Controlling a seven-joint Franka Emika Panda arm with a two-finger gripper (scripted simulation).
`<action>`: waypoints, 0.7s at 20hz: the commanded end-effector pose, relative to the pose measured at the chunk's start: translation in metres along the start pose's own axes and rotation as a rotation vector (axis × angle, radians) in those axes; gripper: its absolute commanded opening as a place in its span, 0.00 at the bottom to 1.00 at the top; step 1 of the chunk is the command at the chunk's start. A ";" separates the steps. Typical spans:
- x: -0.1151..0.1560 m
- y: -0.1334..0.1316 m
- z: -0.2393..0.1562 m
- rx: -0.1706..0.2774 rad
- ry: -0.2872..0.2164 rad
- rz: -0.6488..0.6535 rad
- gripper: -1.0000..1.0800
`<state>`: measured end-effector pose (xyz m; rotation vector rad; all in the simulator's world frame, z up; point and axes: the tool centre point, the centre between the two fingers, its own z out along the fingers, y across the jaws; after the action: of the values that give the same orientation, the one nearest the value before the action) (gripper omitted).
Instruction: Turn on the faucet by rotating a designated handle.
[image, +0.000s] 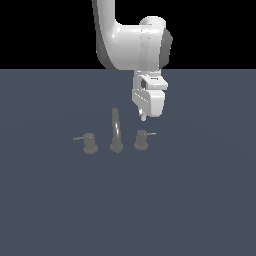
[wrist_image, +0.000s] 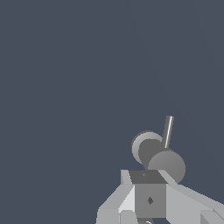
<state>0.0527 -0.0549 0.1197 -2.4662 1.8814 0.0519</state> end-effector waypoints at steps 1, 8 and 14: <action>0.009 -0.001 0.018 -0.002 0.016 0.051 0.00; 0.023 0.001 0.048 -0.006 0.045 0.134 0.00; 0.026 0.001 0.055 -0.007 0.051 0.151 0.00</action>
<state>0.0580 -0.0772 0.0639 -2.3497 2.0853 0.0026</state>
